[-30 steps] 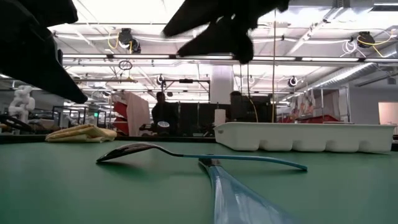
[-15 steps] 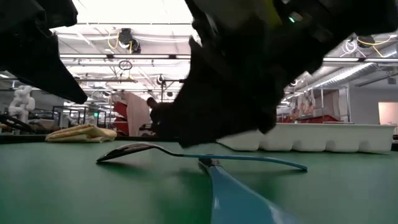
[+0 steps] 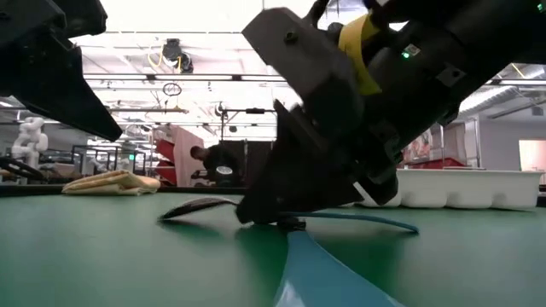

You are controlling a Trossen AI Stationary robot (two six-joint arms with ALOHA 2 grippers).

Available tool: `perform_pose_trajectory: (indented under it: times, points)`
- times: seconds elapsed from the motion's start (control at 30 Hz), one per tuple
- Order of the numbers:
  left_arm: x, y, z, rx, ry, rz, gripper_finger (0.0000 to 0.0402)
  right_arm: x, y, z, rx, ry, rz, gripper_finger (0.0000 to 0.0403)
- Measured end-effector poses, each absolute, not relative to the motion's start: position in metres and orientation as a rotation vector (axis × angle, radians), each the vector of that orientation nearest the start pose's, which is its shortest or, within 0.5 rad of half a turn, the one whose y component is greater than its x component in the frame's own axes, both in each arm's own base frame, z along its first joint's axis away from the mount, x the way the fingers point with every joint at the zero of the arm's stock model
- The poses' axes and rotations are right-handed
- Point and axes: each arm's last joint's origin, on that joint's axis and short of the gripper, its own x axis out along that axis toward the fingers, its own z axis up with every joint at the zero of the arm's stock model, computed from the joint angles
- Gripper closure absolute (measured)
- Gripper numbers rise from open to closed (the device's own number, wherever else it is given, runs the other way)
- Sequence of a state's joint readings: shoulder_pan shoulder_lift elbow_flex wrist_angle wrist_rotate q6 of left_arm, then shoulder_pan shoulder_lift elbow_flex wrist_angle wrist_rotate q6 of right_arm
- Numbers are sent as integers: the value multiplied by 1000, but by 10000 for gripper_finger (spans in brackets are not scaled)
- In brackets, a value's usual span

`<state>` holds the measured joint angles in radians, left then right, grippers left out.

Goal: Sort silverware
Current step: Put the blue spoon into the silverware organizer

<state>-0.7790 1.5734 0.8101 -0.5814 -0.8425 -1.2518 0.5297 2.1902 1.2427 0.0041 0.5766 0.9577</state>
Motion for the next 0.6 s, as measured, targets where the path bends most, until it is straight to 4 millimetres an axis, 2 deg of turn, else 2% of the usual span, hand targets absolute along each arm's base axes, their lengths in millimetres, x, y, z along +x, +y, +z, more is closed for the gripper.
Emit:
perform_pose_trajectory:
  times: [0.03, 0.1, 0.2, 0.37, 0.43, 0.6]
  points:
    - [199, -166, 157, -192, 689, 562, 293, 369, 197, 79, 410, 694, -413, 365]
    - [199, -167, 157, -192, 689, 562, 293, 369, 197, 79, 418, 689, -421, 389]
    - [199, -167, 157, -194, 688, 561, 293, 371, 197, 79, 478, 659, -429, 397]
    - [200, -167, 157, -201, 685, 558, 293, 372, 200, 99, 553, 573, -426, 401]
    - [201, -168, 157, -215, 676, 553, 293, 370, 200, 114, 562, 519, -447, 401]
    - [202, -169, 158, -233, 666, 546, 293, 364, 196, 175, 695, 270, -528, 402]
